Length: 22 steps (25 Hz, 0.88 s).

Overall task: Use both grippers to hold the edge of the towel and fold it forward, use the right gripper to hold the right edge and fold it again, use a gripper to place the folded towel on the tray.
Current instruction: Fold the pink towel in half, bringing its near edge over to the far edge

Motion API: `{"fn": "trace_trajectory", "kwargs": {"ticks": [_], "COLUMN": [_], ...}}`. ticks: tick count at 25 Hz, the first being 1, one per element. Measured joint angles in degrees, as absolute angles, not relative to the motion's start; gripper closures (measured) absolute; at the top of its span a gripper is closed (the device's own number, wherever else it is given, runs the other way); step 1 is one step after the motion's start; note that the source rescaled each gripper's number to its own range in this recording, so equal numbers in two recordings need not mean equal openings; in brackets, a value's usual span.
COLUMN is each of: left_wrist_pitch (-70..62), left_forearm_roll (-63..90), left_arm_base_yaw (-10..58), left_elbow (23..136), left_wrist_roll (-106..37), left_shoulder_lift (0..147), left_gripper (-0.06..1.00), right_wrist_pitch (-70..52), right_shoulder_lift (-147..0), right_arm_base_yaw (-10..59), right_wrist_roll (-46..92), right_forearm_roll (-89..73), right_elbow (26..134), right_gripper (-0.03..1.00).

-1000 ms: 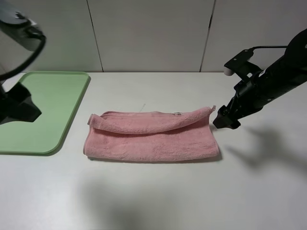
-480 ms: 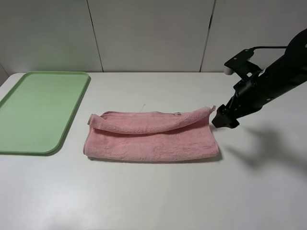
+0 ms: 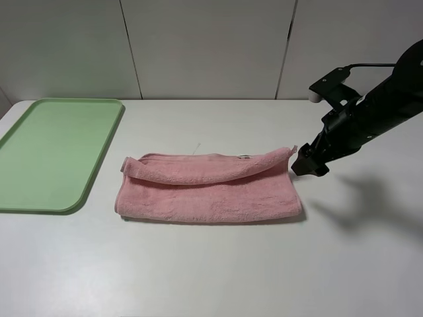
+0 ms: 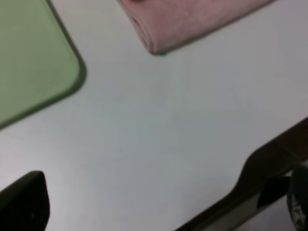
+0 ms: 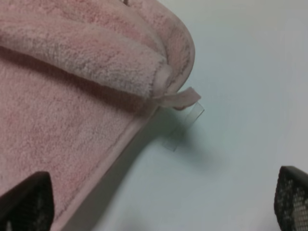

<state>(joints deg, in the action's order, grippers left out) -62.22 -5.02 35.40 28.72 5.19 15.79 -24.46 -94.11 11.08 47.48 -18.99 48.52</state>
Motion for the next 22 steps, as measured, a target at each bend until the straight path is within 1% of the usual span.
{"fn": "trace_trajectory", "kwargs": {"ticks": [13,16,22], "left_wrist_pitch": [-61.0,-61.0,-60.7], "left_forearm_roll": [-3.2,-3.2,-1.2], "left_arm_base_yaw": [34.9,30.2,14.0], "left_elbow": [28.3,28.3,28.3], "left_wrist_roll": [5.1,5.1,5.1], "left_shoulder_lift": [15.7,15.7,15.7], "left_gripper": [-0.05,-0.05,-0.05], "right_wrist_pitch": [-24.5,-24.5,-24.4], "right_shoulder_lift": [-94.1,-94.1,-94.1], "right_arm_base_yaw": [11.1,11.1,11.1], "right_wrist_roll": [47.2,47.1,47.1], "right_forearm_roll": [-19.0,-19.0,-19.0], "right_elbow": [48.5,48.5,48.5], "right_gripper": [-0.03,-0.03,-0.03]}}
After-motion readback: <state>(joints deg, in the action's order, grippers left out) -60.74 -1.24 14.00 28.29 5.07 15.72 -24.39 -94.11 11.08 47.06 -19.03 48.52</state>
